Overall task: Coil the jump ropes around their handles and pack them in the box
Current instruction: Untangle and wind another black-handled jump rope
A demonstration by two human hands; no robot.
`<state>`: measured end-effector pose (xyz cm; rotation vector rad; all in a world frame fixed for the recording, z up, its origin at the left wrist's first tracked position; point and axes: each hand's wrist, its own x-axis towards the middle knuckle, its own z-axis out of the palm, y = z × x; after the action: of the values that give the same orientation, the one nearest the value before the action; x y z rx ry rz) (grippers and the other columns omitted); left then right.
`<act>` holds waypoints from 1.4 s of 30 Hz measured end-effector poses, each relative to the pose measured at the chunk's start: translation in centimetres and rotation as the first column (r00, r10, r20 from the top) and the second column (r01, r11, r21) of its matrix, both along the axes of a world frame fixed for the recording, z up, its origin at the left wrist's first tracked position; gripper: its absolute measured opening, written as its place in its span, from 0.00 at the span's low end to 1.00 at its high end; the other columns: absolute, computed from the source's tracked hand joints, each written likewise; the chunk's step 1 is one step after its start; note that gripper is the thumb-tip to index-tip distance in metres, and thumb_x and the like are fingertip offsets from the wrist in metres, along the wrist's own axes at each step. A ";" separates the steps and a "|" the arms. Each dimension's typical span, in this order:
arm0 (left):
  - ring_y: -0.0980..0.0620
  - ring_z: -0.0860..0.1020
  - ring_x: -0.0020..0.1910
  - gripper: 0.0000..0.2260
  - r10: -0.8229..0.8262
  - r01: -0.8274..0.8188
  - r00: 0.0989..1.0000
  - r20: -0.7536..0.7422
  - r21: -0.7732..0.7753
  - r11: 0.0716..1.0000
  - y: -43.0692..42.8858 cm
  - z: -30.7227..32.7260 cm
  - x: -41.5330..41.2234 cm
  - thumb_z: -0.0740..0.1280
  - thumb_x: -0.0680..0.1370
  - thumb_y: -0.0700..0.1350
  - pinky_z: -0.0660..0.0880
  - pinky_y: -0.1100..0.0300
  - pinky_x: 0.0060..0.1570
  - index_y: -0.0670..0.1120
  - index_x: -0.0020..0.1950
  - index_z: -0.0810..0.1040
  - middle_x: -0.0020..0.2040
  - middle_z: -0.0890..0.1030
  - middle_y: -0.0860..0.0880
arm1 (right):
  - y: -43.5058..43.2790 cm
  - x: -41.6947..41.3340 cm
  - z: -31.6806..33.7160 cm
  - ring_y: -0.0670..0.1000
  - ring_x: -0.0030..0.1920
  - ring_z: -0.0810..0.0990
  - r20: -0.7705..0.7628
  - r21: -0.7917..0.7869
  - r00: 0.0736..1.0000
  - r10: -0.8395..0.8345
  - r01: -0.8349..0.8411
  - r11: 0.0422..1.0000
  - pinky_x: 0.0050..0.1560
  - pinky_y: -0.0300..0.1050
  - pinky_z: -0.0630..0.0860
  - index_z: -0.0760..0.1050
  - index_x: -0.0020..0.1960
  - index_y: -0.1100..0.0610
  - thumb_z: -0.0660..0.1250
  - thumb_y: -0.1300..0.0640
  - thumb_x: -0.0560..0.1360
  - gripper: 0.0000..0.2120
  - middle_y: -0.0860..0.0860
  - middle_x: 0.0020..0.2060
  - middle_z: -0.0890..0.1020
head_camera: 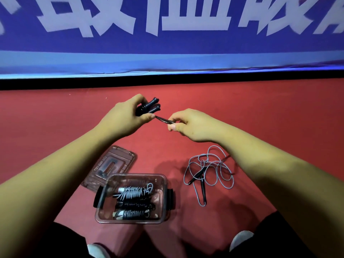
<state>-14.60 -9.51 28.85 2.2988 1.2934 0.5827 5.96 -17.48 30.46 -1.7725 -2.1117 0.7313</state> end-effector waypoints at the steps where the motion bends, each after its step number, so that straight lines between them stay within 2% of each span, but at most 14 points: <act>1: 0.42 0.81 0.42 0.14 0.001 0.001 0.998 -0.064 0.023 1.000 0.0 -0.2 0.1 0.71 0.76 0.55 0.77 0.51 0.44 0.51 0.56 0.73 0.44 0.82 0.46 | 0.0 -0.3 0.1 0.41 0.32 0.69 0.026 -0.005 1.000 0.004 -0.003 1.000 0.32 0.34 0.63 0.80 0.52 0.56 0.62 0.55 0.81 0.08 0.43 0.32 0.72; 7: 0.39 0.80 0.51 0.15 0.024 0.036 0.936 -0.351 0.166 0.986 -0.4 -1.8 1.2 0.67 0.76 0.60 0.74 0.52 0.43 0.56 0.58 0.72 0.52 0.82 0.46 | -0.5 -1.5 0.8 0.52 0.30 0.67 0.069 0.051 0.998 -0.007 0.004 0.999 0.30 0.44 0.62 0.80 0.40 0.63 0.66 0.54 0.77 0.13 0.56 0.30 0.73; 11: 0.44 0.81 0.54 0.15 -0.205 0.224 0.899 -0.387 0.005 0.975 -0.8 -2.9 1.5 0.68 0.75 0.60 0.77 0.51 0.49 0.57 0.59 0.74 0.53 0.84 0.52 | -1.0 -1.3 1.1 0.50 0.28 0.67 0.077 0.040 0.997 -0.026 0.023 0.999 0.29 0.44 0.62 0.81 0.38 0.61 0.69 0.53 0.75 0.12 0.54 0.28 0.74; 14: 0.49 0.82 0.53 0.17 -0.363 0.352 0.876 -0.318 -0.094 0.931 -1.7 -2.8 1.9 0.70 0.74 0.59 0.78 0.53 0.52 0.57 0.62 0.76 0.52 0.85 0.53 | -1.0 -0.5 1.6 0.45 0.22 0.65 0.011 0.044 0.996 -0.087 0.087 0.995 0.25 0.38 0.61 0.81 0.35 0.62 0.70 0.53 0.75 0.14 0.48 0.20 0.70; 16: 0.53 0.83 0.46 0.17 -0.416 0.406 0.874 -0.253 -0.092 0.909 -2.6 -2.6 2.4 0.71 0.74 0.58 0.77 0.59 0.47 0.56 0.61 0.78 0.46 0.85 0.54 | -0.8 0.1 2.0 0.45 0.18 0.63 -0.058 0.035 0.988 -0.146 0.149 0.988 0.22 0.36 0.60 0.79 0.34 0.61 0.70 0.53 0.75 0.15 0.47 0.15 0.67; 19: 0.57 0.78 0.35 0.18 -0.457 0.445 0.868 -0.192 -0.104 0.889 -4.2 -2.0 3.0 0.69 0.72 0.66 0.74 0.62 0.38 0.57 0.54 0.79 0.35 0.80 0.55 | -0.6 1.1 2.2 0.48 0.17 0.64 -0.136 -0.018 0.974 -0.179 0.178 0.984 0.21 0.36 0.61 0.78 0.33 0.60 0.71 0.51 0.75 0.16 0.50 0.16 0.67; 22: 0.55 0.72 0.29 0.16 -0.464 0.457 0.865 -0.191 -0.078 0.886 -5.1 -1.9 3.5 0.65 0.71 0.70 0.67 0.63 0.32 0.59 0.40 0.73 0.28 0.74 0.55 | -0.5 1.6 1.8 0.48 0.18 0.65 -0.117 -0.055 0.980 -0.158 0.153 0.987 0.22 0.35 0.62 0.76 0.31 0.58 0.72 0.49 0.74 0.18 0.51 0.17 0.68; 24: 0.54 0.71 0.27 0.16 -0.456 0.451 0.874 -0.167 -0.065 0.890 -5.6 -1.8 3.7 0.65 0.73 0.68 0.66 0.59 0.31 0.57 0.37 0.72 0.27 0.71 0.52 | -0.5 1.9 1.5 0.49 0.20 0.65 -0.114 -0.066 0.982 -0.151 0.144 0.987 0.24 0.36 0.62 0.76 0.31 0.57 0.71 0.47 0.74 0.19 0.52 0.18 0.69; 27: 0.52 0.75 0.25 0.10 -0.476 0.468 0.880 0.011 -0.198 0.861 -6.0 -1.3 3.7 0.67 0.78 0.59 0.71 0.59 0.29 0.56 0.40 0.75 0.28 0.74 0.52 | -0.2 2.5 1.2 0.50 0.21 0.63 -0.181 -0.045 0.969 -0.170 0.165 0.985 0.27 0.38 0.61 0.76 0.31 0.57 0.72 0.45 0.74 0.19 0.52 0.19 0.67; 30: 0.48 0.74 0.25 0.12 -0.407 0.470 0.880 0.246 -0.316 0.824 -6.1 -1.0 3.6 0.65 0.80 0.56 0.71 0.52 0.27 0.50 0.42 0.76 0.30 0.76 0.49 | 0.1 3.0 1.0 0.46 0.21 0.60 -0.238 0.006 0.953 -0.188 0.195 0.981 0.26 0.40 0.59 0.76 0.30 0.54 0.71 0.44 0.74 0.20 0.46 0.18 0.64; 33: 0.47 0.72 0.26 0.13 -0.282 0.432 0.871 0.401 -0.356 0.829 -6.3 -0.7 3.6 0.61 0.80 0.55 0.66 0.53 0.26 0.48 0.43 0.75 0.30 0.76 0.47 | 0.5 3.1 0.3 0.50 0.23 0.61 -0.320 -0.009 0.929 -0.187 0.194 0.981 0.27 0.41 0.58 0.74 0.31 0.55 0.68 0.44 0.76 0.20 0.51 0.21 0.66; 36: 0.47 0.71 0.26 0.09 -0.144 0.368 0.845 0.516 -0.364 0.855 -6.1 -0.1 3.5 0.60 0.82 0.53 0.64 0.61 0.24 0.48 0.51 0.74 0.31 0.76 0.44 | 0.6 2.8 -0.5 0.49 0.24 0.60 -0.484 -0.111 0.854 -0.190 0.155 0.982 0.27 0.41 0.56 0.76 0.40 0.59 0.65 0.52 0.80 0.14 0.53 0.24 0.65; 39: 0.47 0.71 0.27 0.10 -0.016 0.313 0.795 0.606 -0.389 0.866 -5.5 0.6 3.2 0.58 0.84 0.50 0.65 0.62 0.25 0.57 0.63 0.74 0.33 0.76 0.43 | 0.6 2.0 -0.6 0.49 0.23 0.61 -0.487 -0.103 0.858 -0.162 0.128 0.986 0.27 0.40 0.59 0.79 0.42 0.58 0.62 0.48 0.81 0.16 0.54 0.25 0.65; 42: 0.47 0.72 0.27 0.09 0.060 0.237 0.784 0.617 -0.388 0.891 -4.1 1.2 2.4 0.59 0.84 0.50 0.65 0.62 0.25 0.54 0.57 0.78 0.33 0.76 0.43 | 0.7 1.4 -0.4 0.49 0.24 0.62 -0.435 -0.073 0.893 -0.111 0.088 0.993 0.25 0.38 0.62 0.80 0.47 0.59 0.62 0.49 0.81 0.15 0.56 0.29 0.65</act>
<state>-12.20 -13.65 30.03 1.5737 0.8637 0.8163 7.33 -16.76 30.07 -1.5435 -1.7029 1.0519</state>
